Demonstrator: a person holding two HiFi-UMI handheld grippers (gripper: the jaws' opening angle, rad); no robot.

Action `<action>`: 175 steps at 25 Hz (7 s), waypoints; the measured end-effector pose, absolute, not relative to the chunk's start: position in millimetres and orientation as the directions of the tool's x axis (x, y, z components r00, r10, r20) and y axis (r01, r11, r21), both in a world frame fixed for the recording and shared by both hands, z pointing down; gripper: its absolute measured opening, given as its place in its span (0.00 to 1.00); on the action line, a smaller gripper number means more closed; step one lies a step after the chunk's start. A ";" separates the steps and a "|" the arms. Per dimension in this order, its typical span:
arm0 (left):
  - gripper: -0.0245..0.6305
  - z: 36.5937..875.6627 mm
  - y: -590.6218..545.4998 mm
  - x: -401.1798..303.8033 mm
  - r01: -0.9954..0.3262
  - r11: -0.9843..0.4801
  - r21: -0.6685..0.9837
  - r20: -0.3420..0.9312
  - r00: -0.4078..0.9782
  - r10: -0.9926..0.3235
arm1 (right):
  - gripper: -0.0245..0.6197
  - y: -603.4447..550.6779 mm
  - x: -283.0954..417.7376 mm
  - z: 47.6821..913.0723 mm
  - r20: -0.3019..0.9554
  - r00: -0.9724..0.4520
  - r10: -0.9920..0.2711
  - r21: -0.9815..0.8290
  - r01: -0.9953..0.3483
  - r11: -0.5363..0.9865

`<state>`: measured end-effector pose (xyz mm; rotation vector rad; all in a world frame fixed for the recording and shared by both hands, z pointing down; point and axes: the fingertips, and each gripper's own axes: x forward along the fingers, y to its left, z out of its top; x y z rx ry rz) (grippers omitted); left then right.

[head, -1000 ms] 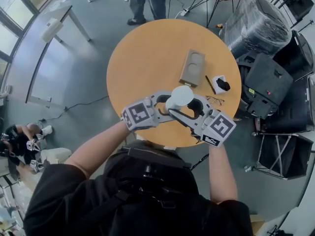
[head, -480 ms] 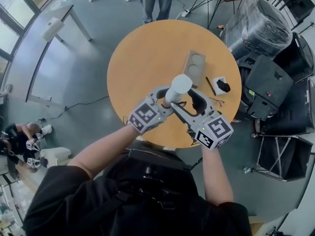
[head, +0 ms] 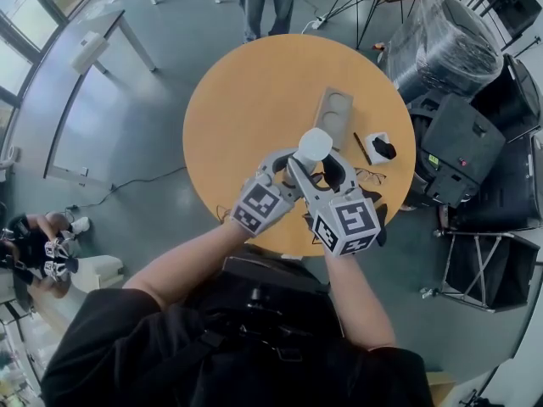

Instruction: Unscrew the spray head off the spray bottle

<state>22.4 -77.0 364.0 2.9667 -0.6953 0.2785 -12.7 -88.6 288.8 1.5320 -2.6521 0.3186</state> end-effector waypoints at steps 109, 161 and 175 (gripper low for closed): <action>0.50 446.5 -63.0 30.7 -0.067 -0.997 -0.029 0.079 0.994 -0.069 | 0.42 -98.9 87.0 425.4 0.278 -0.630 -0.725 -0.326 -0.772 0.546; 0.52 764.0 -135.7 80.5 -0.123 -0.992 -0.016 0.250 0.960 -0.123 | 0.42 -123.7 136.9 799.5 0.701 -0.327 -0.633 -0.140 -0.934 0.328; 0.54 765.3 -135.2 69.1 -0.121 -0.993 0.020 0.223 0.968 -0.113 | 0.42 -125.4 114.8 831.0 0.831 -0.136 -0.540 0.177 -0.855 0.487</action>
